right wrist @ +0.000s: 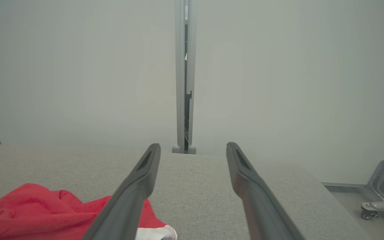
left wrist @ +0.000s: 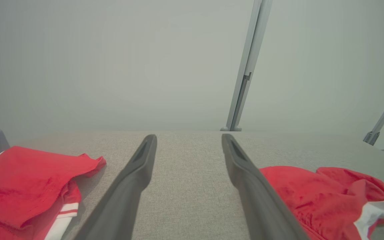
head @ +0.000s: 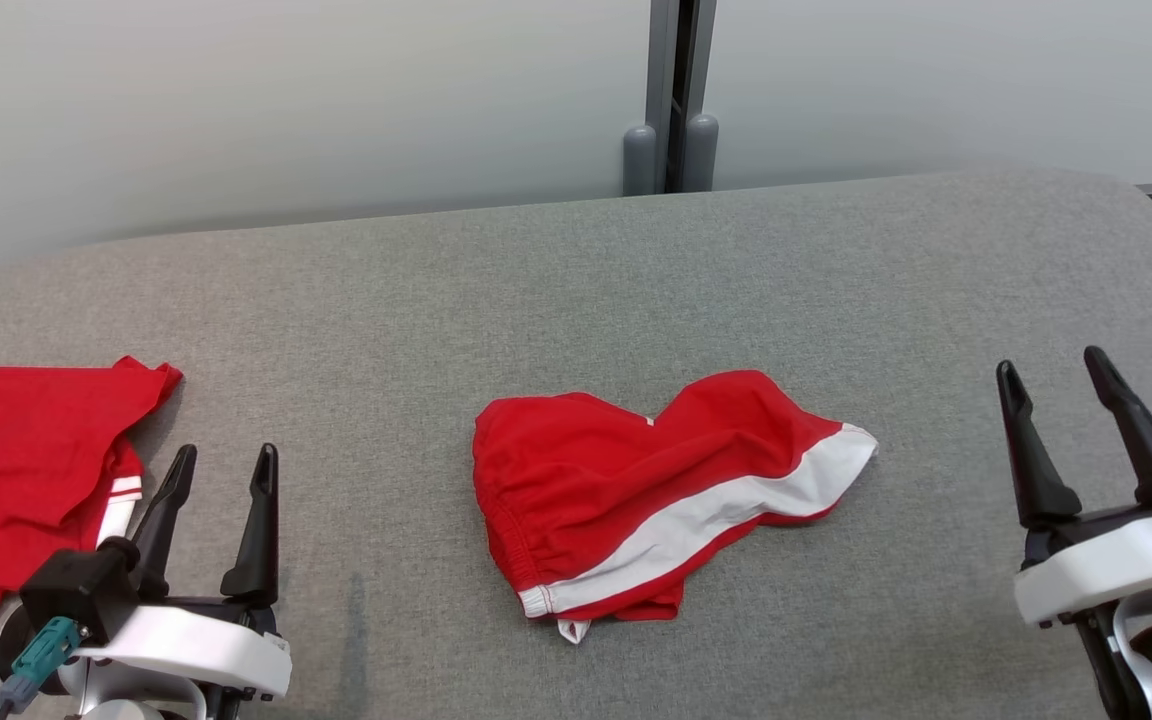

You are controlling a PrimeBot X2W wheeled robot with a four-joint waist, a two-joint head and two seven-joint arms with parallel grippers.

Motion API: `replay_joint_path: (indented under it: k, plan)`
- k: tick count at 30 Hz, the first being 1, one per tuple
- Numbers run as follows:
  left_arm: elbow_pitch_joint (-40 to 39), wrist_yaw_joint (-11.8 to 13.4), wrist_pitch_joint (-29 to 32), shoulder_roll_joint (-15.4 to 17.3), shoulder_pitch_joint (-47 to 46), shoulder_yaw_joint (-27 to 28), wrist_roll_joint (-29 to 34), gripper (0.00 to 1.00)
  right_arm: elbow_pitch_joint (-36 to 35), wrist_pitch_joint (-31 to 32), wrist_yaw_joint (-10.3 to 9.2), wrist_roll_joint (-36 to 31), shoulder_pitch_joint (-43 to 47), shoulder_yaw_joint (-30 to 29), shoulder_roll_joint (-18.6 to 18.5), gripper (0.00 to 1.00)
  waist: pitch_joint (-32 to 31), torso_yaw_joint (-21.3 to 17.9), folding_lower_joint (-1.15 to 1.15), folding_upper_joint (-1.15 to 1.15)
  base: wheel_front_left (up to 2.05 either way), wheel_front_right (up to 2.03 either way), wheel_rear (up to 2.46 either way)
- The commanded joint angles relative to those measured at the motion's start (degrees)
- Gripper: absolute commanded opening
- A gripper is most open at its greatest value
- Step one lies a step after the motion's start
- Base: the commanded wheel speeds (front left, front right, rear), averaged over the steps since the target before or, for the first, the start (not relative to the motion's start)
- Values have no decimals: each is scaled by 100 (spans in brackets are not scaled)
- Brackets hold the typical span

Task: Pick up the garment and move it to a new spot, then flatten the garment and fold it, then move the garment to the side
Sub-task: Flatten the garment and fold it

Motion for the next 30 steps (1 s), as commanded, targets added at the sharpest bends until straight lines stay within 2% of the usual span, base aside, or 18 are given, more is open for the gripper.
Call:
replay_joint_path:
  k: [1, 18, 21, 25, 30]
  plan:
    - [-52, 65, 30, 48, 46, -9, 28, 100, -69, 103, -1, 31, 119, 16, 25, 100, -20, 24, 0, 0, 0, 0, 0]
    - [-312, 136, 219, 52, 29, -229, 100, 100, -177, 306, -1, 92, 235, -50, 155, 100, -47, 87, 0, 0, 0, 0, 0]
    - [-394, -45, 509, -14, -70, -548, 119, 100, -168, 322, -1, 99, 192, -20, 166, 100, 19, 94, 0, 0, 0, 0, 0]
    - [-316, -392, 1269, -164, -31, -1098, -187, 100, -135, 326, -1, 104, 138, 61, 184, 100, 123, 39, 0, 0, 0, 0, 0]
    - [-224, -588, 2056, -251, 39, -1668, -576, 100, -83, 281, -1, 120, 85, 133, 201, 100, 270, -92, 0, 0, 0, 0, 0]
